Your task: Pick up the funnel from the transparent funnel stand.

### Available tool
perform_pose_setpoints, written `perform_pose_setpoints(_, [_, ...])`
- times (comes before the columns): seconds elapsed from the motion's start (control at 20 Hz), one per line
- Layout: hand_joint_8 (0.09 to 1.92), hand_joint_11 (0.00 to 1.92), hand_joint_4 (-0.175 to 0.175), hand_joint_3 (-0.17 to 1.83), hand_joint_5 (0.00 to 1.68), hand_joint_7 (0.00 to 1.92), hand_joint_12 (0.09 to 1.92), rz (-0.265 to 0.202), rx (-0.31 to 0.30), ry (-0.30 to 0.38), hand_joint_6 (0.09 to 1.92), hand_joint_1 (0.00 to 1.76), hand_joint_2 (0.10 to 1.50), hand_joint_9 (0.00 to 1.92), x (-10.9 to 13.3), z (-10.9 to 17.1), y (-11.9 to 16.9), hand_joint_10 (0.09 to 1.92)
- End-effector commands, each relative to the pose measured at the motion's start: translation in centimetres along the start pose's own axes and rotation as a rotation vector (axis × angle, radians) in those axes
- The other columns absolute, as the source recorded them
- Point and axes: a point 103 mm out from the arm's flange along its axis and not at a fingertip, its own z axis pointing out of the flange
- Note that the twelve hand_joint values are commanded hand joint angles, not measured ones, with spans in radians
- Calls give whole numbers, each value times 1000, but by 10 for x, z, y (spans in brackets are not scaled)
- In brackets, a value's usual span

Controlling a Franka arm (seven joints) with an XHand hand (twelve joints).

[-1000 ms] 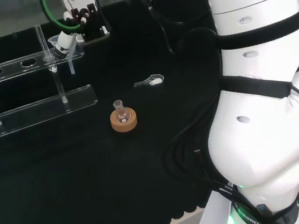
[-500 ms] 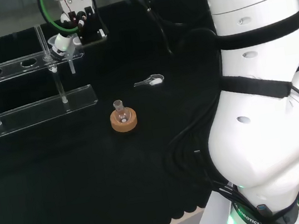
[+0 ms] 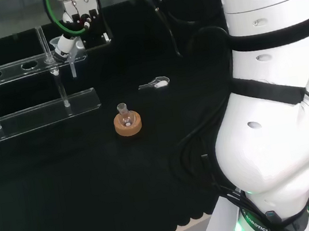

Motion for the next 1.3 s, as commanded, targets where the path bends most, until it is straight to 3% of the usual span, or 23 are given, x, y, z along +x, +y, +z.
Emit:
perform_pose_setpoints(0.05, [425,0,22,480,585,823,1285,1,-41,-5,87,685,769,608,-2,-5,2,530])
perform_pose_setpoints(0.7, [449,0,43,549,784,944,1400,6,-133,-17,121,767,760,748,1,-13,-2,435])
perform_pose_setpoints(1.3, [464,0,49,571,817,980,1433,16,-197,-73,156,792,754,786,2,-46,-15,404])
